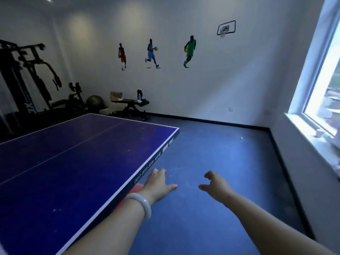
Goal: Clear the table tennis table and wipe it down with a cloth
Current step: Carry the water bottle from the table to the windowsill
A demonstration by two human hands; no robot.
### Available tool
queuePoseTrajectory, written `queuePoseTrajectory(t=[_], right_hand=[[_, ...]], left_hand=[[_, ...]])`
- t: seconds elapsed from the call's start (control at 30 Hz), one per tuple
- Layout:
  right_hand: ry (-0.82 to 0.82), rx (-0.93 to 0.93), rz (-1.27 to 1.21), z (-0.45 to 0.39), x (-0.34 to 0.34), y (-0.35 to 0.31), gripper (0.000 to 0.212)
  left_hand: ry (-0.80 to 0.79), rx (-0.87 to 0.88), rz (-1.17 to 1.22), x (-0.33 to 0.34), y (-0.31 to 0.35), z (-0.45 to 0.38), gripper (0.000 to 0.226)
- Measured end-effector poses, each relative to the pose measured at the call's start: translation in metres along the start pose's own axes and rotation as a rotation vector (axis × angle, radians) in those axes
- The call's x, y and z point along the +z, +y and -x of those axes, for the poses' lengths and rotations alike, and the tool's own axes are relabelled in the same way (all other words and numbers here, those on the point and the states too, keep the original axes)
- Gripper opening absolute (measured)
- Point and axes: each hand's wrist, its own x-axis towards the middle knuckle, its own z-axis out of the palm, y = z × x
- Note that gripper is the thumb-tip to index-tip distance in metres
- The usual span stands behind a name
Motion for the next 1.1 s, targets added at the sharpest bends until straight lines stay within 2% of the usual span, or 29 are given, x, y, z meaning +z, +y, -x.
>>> queuePoseTrajectory(t=[0.17,0.37,0.63,0.77,0.93,1.1], right_hand=[[-0.013,0.013,0.045,-0.12,-0.019,0.004,0.063],[0.08,0.092,0.0,-0.273,-0.069,0.005,0.057],[0.123,0.187,-0.015,-0.446,-0.125,0.041,0.058],[0.117,0.165,0.01,-0.555,-0.152,0.059,0.059],[0.087,0.095,0.03,-0.711,-0.186,0.068,0.06],[-0.009,0.005,0.04,-0.858,-0.191,0.044,0.061]], left_hand=[[-0.013,0.06,-0.016,-0.003,0.017,-0.143,0.072],[-0.086,0.13,-0.009,-0.018,0.052,-0.324,0.072],[-0.156,0.21,-0.02,0.01,0.114,-0.517,0.071],[-0.141,0.226,0.004,0.021,0.14,-0.621,0.07],[-0.09,0.152,-0.013,0.004,0.161,-0.762,0.073],[-0.003,0.041,-0.017,-0.028,0.158,-0.882,0.073]])
